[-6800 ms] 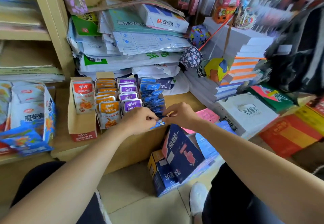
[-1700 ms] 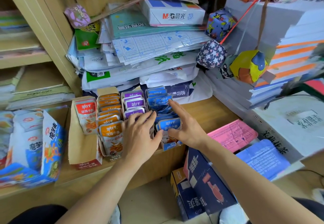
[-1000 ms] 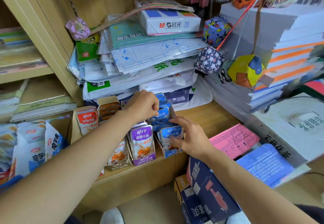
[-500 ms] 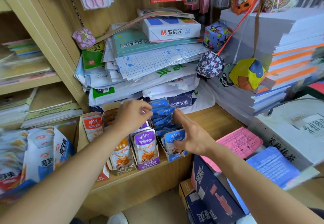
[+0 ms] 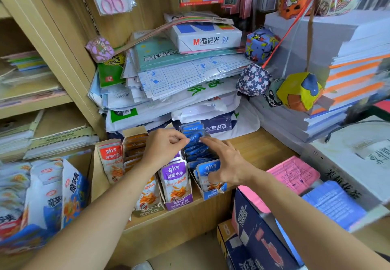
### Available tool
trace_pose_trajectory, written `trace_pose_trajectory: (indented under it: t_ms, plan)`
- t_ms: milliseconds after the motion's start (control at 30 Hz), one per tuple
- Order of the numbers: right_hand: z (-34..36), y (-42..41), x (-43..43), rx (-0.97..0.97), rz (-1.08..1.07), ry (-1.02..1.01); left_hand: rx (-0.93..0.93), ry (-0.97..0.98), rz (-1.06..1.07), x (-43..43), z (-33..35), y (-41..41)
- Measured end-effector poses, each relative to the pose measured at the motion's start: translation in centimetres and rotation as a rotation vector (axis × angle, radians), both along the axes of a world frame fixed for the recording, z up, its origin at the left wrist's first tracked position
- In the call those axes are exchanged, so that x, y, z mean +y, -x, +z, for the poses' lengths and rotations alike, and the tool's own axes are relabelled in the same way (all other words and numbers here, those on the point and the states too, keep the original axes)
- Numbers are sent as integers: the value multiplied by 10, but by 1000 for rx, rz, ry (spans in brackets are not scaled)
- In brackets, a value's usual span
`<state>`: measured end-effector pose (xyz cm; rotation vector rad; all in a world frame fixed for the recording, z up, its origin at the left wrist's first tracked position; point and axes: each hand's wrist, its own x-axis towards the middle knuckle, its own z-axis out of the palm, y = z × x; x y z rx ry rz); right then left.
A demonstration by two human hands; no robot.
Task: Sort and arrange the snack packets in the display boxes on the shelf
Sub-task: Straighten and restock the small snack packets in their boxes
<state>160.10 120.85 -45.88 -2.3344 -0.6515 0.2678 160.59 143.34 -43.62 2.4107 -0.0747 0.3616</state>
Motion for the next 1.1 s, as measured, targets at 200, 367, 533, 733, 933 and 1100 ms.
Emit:
trace_pose_trajectory:
  t_ms: [200,367,533,733,933,1100]
  plan:
    - [3,3,-4,-149,55,135,73,-133,-37,-1,8,-11]
    - [8,-1,-8,-203,80,234,119,-202,-26,-3,5,-10]
    - [5,4,-27,-193,63,94,-59,-79,-13,0,4,22]
    - [-1,20,-35,-211,66,6,-164,-224,-207,-14,-8,77]
    - [5,34,-42,-228,9,-2,-261,-125,-186,-38,-20,100]
    - [-12,55,-24,-14,20,-54,-185,-6,87,-64,-32,121]
